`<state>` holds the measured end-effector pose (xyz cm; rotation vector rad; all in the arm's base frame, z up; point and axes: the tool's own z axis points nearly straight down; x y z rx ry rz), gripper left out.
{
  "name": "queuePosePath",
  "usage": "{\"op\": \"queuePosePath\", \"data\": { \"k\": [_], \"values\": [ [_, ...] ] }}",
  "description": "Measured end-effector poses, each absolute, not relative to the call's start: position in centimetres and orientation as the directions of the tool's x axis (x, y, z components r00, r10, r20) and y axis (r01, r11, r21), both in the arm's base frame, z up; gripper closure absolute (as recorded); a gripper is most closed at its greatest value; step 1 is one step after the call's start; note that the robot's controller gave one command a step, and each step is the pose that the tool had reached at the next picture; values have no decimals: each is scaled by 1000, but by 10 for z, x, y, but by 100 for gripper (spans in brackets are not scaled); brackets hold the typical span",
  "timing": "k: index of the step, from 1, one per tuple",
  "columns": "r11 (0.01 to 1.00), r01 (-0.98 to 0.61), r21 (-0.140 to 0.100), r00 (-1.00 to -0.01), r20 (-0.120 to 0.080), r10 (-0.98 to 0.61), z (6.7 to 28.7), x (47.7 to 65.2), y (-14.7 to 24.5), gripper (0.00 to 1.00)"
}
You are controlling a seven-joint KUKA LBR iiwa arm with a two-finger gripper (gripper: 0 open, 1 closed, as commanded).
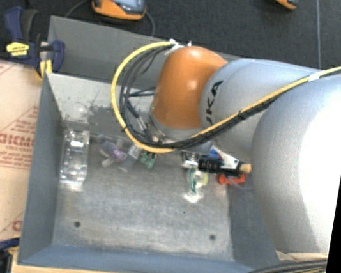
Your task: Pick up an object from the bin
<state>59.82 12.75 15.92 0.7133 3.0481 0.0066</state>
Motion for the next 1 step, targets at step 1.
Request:
{"op": "queuePosePath", "data": {
  "k": [1],
  "values": [
    [914,405,6,-914,-9,405,223,605,135,100]
  ]
}}
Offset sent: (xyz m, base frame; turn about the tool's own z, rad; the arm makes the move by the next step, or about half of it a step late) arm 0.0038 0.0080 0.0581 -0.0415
